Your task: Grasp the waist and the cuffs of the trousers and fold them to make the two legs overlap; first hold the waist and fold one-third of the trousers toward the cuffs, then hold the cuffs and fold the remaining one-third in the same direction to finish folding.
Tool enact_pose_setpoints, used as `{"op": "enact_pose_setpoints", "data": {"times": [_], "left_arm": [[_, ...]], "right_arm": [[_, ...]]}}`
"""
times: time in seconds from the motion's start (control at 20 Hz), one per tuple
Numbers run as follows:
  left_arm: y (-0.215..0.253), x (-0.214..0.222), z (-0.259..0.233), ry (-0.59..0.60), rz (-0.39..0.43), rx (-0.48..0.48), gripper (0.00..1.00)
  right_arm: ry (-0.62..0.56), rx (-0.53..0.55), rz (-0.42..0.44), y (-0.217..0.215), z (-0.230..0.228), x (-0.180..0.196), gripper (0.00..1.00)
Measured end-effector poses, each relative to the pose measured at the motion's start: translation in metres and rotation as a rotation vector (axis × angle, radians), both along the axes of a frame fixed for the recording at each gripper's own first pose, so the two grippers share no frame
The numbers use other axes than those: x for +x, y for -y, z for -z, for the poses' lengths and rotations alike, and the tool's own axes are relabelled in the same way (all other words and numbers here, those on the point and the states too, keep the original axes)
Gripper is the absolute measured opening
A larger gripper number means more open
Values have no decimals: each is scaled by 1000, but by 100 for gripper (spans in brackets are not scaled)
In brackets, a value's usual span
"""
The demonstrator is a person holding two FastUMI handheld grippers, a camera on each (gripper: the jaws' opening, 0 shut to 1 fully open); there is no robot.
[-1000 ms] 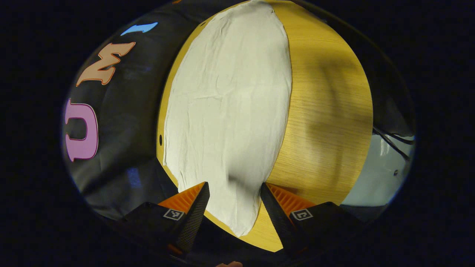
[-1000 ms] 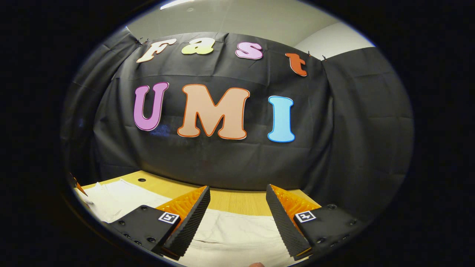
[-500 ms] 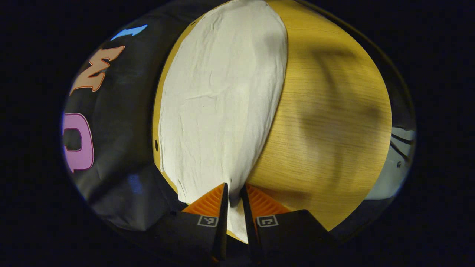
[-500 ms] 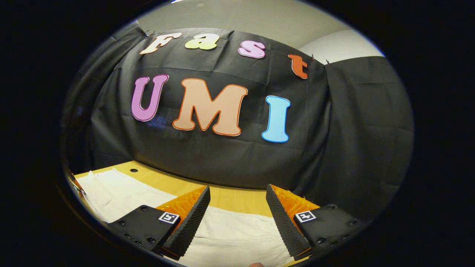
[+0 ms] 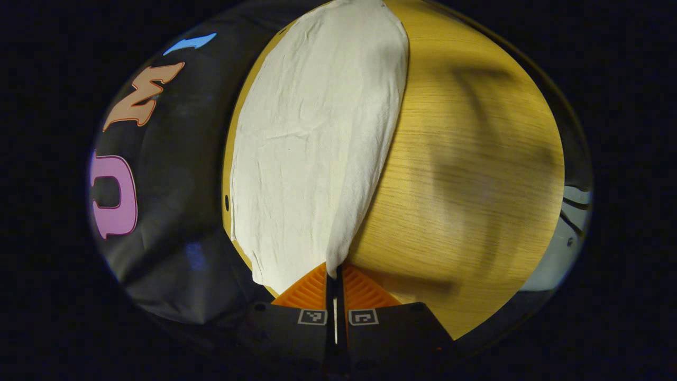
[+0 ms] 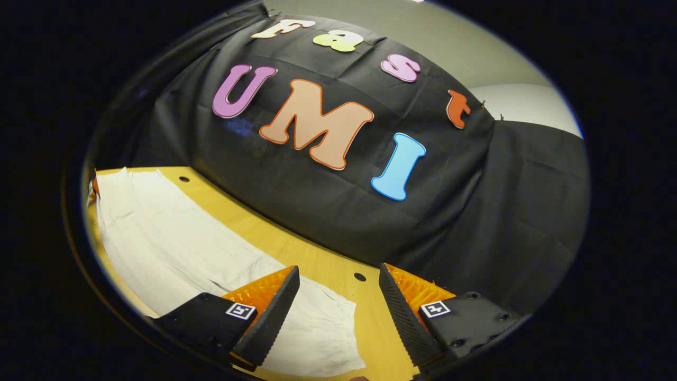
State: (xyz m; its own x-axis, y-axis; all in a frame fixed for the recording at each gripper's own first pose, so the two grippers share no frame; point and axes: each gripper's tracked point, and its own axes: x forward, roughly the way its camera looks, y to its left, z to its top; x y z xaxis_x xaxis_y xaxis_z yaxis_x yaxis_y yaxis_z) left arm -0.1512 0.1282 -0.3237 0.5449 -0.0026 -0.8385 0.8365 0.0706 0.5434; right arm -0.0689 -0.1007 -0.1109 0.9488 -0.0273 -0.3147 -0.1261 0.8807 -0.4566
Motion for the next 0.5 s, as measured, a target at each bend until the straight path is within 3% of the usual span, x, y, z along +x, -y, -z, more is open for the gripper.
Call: {"op": "enact_pose_setpoints", "data": {"times": [0.2,0.5], "left_arm": [[0,1,0,19,7,8,0],[3,-1,-1,48,-11,15,0]], "right_arm": [[-76,-136,-37,20,38,-20,97],[-278,-329,-129,46,113,-66,99]]}}
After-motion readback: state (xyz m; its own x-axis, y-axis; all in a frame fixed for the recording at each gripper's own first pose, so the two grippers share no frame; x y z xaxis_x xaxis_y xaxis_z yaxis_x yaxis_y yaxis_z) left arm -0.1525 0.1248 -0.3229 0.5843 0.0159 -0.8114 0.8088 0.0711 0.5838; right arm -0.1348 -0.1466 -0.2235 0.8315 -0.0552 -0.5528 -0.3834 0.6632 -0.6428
